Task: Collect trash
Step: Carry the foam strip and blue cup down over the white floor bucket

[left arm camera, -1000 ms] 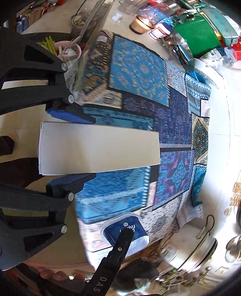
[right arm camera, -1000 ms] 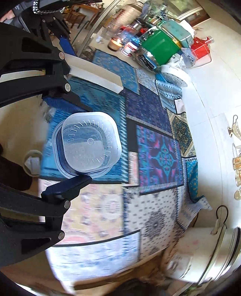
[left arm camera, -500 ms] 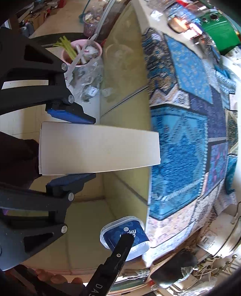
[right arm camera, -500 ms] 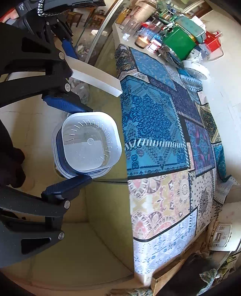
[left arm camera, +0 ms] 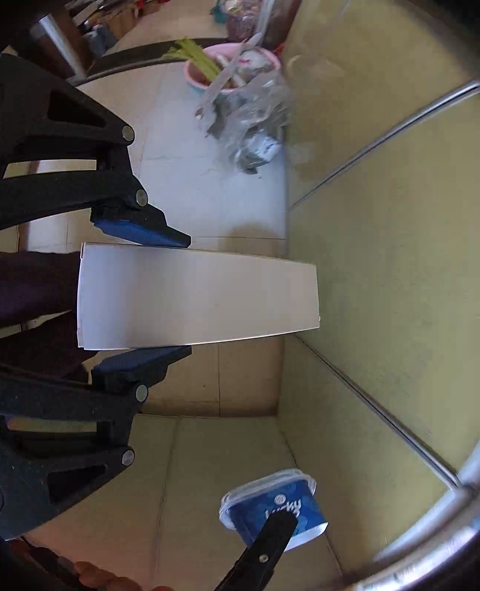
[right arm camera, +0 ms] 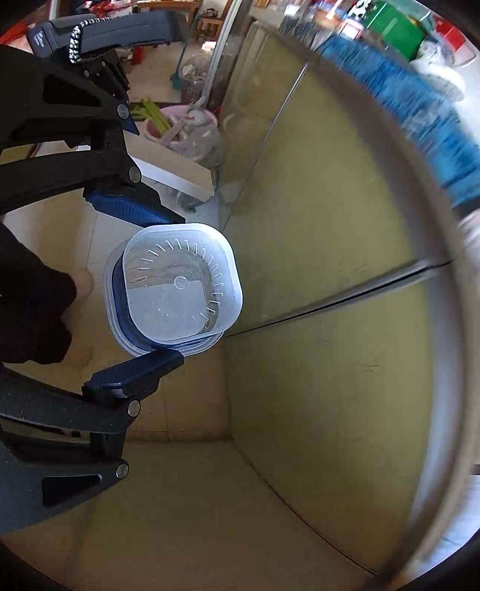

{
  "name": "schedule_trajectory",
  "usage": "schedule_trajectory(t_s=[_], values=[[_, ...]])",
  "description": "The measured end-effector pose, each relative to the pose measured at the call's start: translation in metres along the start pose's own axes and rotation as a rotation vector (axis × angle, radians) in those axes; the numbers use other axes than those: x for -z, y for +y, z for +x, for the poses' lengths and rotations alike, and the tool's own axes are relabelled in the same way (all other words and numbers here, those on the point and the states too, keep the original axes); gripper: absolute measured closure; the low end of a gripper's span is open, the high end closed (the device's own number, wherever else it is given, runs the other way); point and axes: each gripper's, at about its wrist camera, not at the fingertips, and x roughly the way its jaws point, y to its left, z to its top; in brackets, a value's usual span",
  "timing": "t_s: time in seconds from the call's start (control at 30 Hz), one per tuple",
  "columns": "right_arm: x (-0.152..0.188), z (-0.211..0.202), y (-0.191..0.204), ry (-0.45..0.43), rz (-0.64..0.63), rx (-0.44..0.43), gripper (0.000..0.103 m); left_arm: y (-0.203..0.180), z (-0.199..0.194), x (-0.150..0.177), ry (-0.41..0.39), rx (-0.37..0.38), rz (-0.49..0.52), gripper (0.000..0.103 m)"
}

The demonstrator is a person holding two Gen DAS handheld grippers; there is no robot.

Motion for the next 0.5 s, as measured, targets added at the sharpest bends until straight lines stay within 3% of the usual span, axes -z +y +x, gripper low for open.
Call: schedule_trajectory(t_s=[0.27,0.5], values=[[0.011,0.130,-0.030,0.058,-0.023,-0.010,0.041,0.031,0.166,-0.015,0.101,0.081,-0.156,0.053],[0.024,0.215,-0.041,0.059,-0.034,-0.008,0.041,0.046,0.280,-0.044,0.148,0.136,-0.212,0.053]])
